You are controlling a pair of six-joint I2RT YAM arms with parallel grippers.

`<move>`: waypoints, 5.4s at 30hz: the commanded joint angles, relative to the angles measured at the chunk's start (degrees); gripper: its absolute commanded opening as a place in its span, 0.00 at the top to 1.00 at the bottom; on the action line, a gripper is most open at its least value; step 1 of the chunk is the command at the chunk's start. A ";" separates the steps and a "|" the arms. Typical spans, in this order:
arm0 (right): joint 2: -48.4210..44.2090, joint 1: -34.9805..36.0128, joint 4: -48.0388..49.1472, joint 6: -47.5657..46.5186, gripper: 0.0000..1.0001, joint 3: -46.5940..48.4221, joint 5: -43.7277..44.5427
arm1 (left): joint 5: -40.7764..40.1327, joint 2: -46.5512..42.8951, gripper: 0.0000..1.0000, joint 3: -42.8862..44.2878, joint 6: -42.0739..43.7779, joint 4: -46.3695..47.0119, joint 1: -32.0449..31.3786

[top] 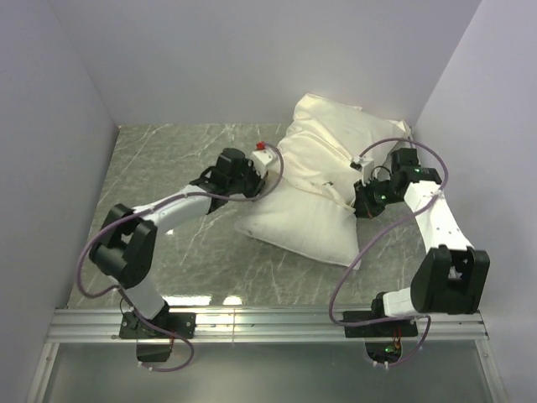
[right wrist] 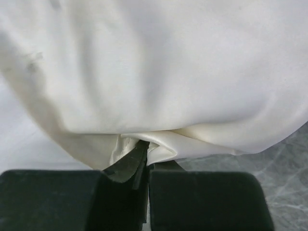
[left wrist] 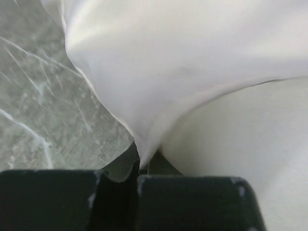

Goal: Put the pillow into the pillowcase

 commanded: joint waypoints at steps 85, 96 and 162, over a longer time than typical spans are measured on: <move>-14.92 -7.06 32.92 60.85 1.00 38.64 -1.12 | 19.27 -11.65 1.00 48.59 -37.24 -24.55 28.66; -26.12 -8.23 47.80 62.46 1.00 23.90 -5.76 | 28.75 -2.19 1.00 53.42 -35.73 -4.93 26.81; -17.27 44.00 -1.67 15.00 1.00 3.94 -21.95 | -21.68 -18.22 1.00 -15.53 -8.32 17.50 -19.24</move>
